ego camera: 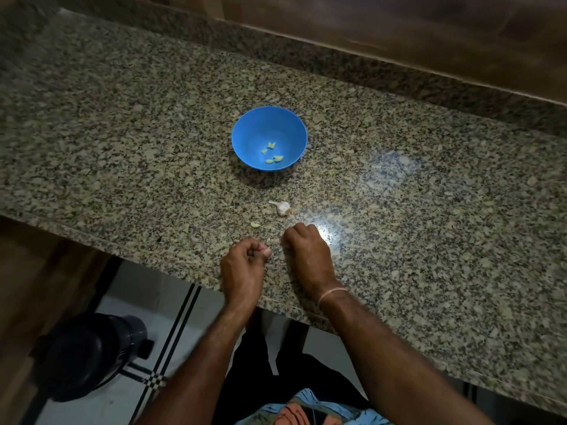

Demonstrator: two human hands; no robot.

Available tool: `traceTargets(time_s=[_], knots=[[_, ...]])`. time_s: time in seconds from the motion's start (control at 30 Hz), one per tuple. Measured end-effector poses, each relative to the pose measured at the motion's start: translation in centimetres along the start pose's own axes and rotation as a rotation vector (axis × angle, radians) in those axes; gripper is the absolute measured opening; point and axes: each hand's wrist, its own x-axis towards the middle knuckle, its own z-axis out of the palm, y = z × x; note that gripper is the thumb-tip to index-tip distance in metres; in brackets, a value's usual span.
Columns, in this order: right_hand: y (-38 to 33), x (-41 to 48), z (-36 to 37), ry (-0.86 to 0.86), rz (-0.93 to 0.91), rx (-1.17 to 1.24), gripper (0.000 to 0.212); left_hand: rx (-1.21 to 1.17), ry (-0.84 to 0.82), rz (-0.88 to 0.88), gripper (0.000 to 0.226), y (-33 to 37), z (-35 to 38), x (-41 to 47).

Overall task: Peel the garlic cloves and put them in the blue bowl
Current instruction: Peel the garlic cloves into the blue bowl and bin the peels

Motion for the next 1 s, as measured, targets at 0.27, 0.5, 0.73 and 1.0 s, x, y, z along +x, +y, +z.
traceTargets(time_s=[0.27,0.5,0.73,1.0], knots=[[-0.1,-2.9,-1.3,-0.071,0.336,0.412,0.026,-0.081,-0.023,-0.022,0.007,-0.7,-0.3,-1.2],[-4.5,-3.7,-1.5,-0.231,0.693,1.171,0.015,-0.147,0.036,-0.038,0.010,-2.3,-3.9,-3.3],[-12.8,-4.5,2.7,-0.394,0.618,1.240,0.033,-0.167,0.181,-0.092,0.010,-7.1,-11.3,-5.2],[-28.4,-8.2,10.1,-0.595,0.444,1.099,0.022,-0.298,0.392,-0.169,0.023,-19.0,-24.2,-8.9]])
